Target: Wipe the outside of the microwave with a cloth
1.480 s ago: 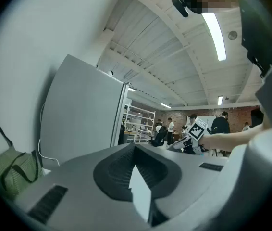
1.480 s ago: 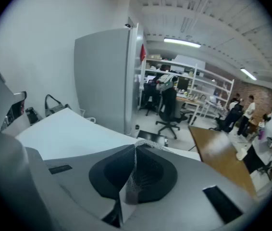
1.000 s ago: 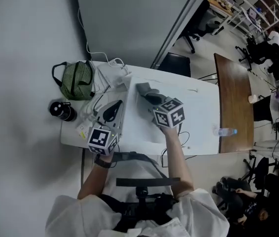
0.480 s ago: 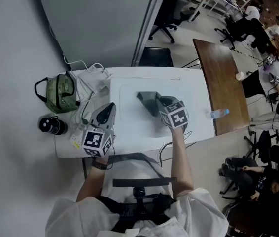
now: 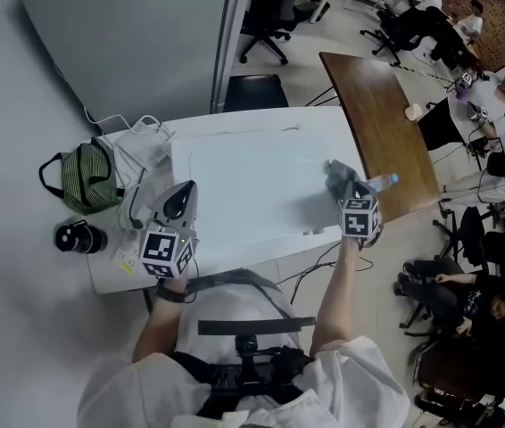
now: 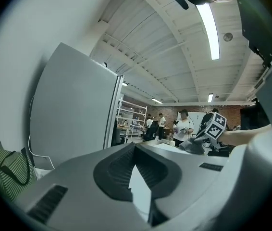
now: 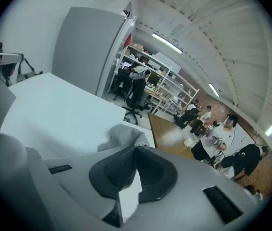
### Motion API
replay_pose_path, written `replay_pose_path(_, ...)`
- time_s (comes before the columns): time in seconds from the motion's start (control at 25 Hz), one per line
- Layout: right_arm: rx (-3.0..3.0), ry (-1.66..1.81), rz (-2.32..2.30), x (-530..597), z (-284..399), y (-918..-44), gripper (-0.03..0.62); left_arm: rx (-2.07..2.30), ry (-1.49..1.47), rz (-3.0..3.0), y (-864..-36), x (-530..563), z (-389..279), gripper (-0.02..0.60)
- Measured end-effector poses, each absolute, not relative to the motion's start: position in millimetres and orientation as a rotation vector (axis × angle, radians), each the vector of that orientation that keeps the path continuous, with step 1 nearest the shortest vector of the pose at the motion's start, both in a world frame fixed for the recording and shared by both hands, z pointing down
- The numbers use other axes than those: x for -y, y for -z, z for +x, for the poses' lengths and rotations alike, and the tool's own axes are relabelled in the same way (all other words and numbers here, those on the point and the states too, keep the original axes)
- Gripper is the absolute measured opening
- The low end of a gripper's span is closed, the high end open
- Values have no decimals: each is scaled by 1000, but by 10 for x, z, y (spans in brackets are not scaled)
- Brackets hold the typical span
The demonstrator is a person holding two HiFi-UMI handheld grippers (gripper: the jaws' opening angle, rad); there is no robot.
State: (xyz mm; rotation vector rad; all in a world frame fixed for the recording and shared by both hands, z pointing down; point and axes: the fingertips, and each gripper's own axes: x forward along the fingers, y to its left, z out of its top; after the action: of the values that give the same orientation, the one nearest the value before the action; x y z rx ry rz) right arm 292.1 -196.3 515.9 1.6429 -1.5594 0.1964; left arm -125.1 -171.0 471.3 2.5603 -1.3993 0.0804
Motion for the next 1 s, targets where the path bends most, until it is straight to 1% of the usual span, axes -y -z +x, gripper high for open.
replay_pose_path(0.08,1615,-177,1622,1959,2717,-5125,21,1422,-82,2547,-4722,1726,-1311,6)
replay_pose_path(0.16,1763,-228,1543,1969,2251,-5201,21,1443,-84,2531,-4733,1725,-1374,6)
replay_pose_path(0.28,1985,-298,1363,1906,1324,-5305,21,1475,-91,2516,-4711,1688,-1472,6)
replay_pose_path(0.52,2266,-202,876,1240,-730,-5262,21,1572,-130,2472,-4777,1503,-1845,6)
replay_pose_path(0.6,2407,-251,715,936,-1301,-5199,21,1611,-124,2442,-4802,1442,-2041,6)
replay_pose_path(0.68,2573,-408,556,672,-1708,-5128,21,1644,-111,2416,-4814,1377,-2218,6)
replay_pose_path(0.76,2690,-641,494,541,-1843,-5090,21,1660,-105,2399,-4840,1304,-2322,6)
replay_pose_path(0.84,2699,-711,605,594,-1675,-5112,21,1654,-108,2394,-4877,1226,-2327,6)
replay_pose_path(0.92,2629,-585,806,744,-1267,-5179,21,1642,-115,2402,-4891,1142,-2249,6)
replay_pose_path(1.0,2499,-407,1008,884,-688,-5255,21,1635,-121,2414,-4876,1036,-2111,6)
